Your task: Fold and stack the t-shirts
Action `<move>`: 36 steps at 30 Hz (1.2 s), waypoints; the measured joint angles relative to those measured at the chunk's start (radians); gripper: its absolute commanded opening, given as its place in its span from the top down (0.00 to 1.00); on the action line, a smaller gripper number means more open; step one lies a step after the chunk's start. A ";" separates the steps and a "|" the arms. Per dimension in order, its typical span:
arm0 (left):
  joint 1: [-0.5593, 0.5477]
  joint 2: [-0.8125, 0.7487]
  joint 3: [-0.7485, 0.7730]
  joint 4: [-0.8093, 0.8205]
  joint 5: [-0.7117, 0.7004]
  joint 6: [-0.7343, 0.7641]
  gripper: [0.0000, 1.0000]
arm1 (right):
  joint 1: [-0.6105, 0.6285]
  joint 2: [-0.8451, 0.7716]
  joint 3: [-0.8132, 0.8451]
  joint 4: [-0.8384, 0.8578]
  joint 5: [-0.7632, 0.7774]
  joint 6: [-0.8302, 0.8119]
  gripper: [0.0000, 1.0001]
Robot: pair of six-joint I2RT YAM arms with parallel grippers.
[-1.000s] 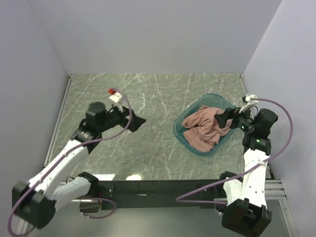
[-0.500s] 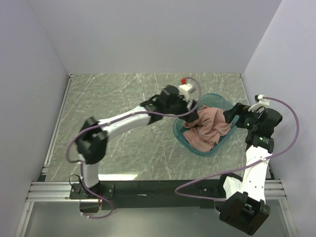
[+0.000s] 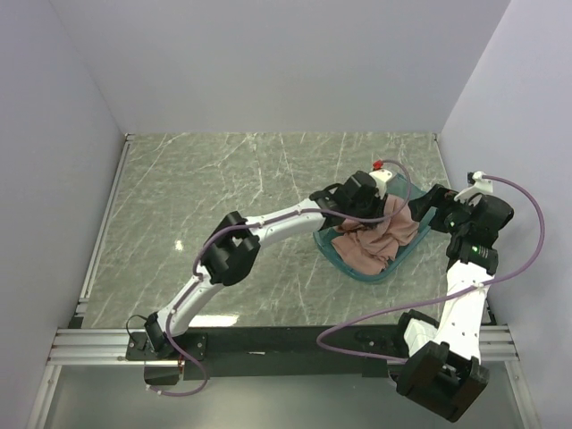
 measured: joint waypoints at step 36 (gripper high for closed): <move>0.222 -0.789 0.040 -0.100 -0.416 0.338 1.00 | -0.004 -0.034 0.000 -0.025 -0.230 -0.103 0.11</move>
